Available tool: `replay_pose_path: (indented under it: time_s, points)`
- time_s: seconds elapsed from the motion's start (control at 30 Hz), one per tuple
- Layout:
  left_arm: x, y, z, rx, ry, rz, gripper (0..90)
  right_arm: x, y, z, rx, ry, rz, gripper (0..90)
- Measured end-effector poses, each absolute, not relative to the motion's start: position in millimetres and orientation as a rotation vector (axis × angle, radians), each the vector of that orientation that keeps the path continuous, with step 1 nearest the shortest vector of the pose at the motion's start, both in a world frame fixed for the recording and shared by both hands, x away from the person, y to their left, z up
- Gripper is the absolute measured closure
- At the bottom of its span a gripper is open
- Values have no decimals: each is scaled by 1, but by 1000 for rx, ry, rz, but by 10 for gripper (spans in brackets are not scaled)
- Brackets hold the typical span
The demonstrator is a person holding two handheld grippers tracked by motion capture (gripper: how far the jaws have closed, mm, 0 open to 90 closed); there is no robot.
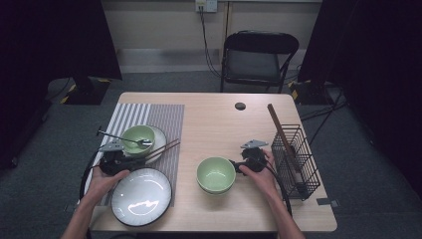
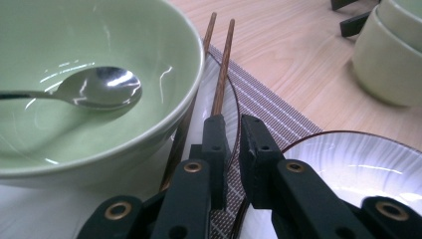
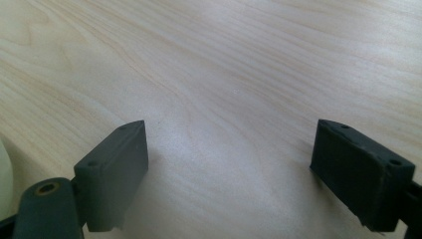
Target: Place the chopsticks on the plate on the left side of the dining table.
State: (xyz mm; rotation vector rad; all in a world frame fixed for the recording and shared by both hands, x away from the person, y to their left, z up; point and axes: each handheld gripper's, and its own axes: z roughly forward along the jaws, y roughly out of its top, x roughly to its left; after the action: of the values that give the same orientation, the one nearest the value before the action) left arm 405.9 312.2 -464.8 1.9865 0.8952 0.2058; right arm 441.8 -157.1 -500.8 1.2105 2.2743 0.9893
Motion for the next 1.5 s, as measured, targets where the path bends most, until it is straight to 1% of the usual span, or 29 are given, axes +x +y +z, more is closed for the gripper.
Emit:
replay_pose_path:
  time_s: [0.27, 0.53, 1.07, 1.23, 1.4, 1.5]
  points:
    - [408, 307, -468, 2014, 895, 185, 805, 442, -157, -501, 1211, 2274, 989, 143]
    - [409, 316, -472, 2002, 937, 200, 805, 442, -157, -501, 1211, 2274, 989, 143]
    - [406, 324, -471, 2010, 947, 217, 810, 442, -157, -501, 1211, 2274, 989, 143]
    - [401, 333, -465, 1955, 938, 201, 793, 442, -157, -501, 1210, 2274, 989, 143]
    - [395, 349, -458, 1902, 955, 228, 780, 442, -157, -501, 1210, 2274, 989, 143]
    - [395, 358, -458, 1879, 990, 254, 747, 442, -157, -501, 1211, 2274, 989, 143]
